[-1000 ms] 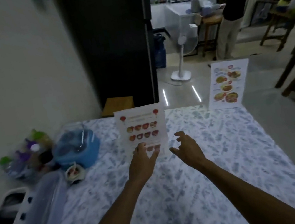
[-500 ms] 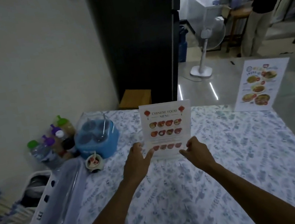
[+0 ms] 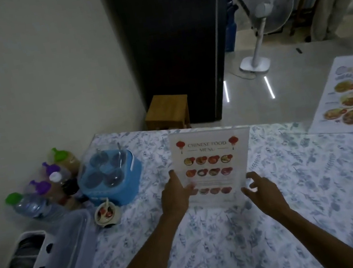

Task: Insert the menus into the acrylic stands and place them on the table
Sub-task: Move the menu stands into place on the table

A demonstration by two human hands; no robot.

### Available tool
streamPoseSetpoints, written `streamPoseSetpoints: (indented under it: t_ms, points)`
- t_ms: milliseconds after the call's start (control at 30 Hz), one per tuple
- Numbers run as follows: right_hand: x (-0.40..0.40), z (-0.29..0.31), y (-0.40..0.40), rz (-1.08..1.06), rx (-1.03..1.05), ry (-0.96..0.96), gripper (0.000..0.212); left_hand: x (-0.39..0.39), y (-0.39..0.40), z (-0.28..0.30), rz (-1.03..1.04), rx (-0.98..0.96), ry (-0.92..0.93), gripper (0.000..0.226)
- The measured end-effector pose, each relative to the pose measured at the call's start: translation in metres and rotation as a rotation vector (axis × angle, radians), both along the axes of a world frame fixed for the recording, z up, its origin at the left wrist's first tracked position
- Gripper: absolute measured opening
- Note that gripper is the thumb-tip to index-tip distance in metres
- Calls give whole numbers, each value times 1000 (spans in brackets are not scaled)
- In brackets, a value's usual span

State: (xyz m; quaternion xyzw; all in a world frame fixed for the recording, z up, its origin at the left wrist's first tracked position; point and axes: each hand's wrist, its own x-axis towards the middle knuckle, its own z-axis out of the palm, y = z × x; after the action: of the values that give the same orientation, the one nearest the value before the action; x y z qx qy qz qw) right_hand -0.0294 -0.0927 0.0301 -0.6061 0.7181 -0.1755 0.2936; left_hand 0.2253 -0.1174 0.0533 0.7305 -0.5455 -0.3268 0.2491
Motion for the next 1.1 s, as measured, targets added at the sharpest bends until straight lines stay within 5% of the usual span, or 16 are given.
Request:
streamPoseSetpoints:
  t_ms: [167,600,1100]
  points:
    - [-4,-3,-20,36,12,-77,21,0,-24,1,-42,-22,20,53]
    - [-1,33,-67,-70,-8,-36,25,2,-114,17,-215,-67,87,49]
    - [242,52,-259,5,-169,-197,23,251,-283,75,-184,-180,-35,61]
